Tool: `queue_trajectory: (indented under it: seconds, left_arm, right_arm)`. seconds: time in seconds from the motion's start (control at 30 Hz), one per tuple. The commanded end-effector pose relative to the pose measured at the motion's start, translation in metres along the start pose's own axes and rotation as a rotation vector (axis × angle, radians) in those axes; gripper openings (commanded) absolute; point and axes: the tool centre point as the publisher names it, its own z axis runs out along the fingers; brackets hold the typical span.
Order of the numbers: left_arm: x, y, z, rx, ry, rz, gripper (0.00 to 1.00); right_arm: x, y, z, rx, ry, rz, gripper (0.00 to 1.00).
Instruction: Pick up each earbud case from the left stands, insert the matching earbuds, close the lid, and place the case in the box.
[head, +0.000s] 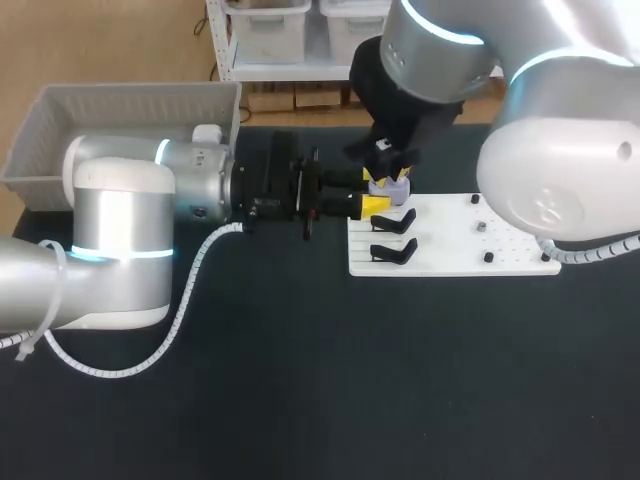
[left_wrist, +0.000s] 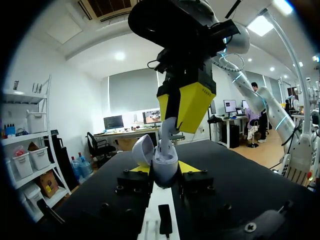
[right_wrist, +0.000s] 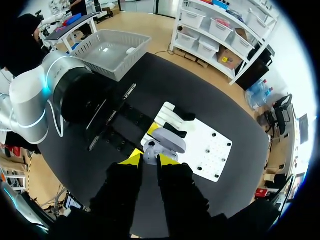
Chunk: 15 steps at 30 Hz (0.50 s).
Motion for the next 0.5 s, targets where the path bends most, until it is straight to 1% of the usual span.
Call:
queue_trajectory:
  seconds: [0.03, 0.5]
  left_arm:
    - [0.0001, -0.0015, -0.0001, -0.006, -0.001, 0.003, 0.00]
    - [0.0001, -0.0015, -0.0001, -0.006, -0.001, 0.003, 0.00]
  right_arm:
    - [-0.0001, 0.0000, 0.0013, 0.001, -0.002, 0.002, 0.00]
    - [-0.0020, -0.0006, 0.0052, -0.004, 0.005, 0.006, 0.00]
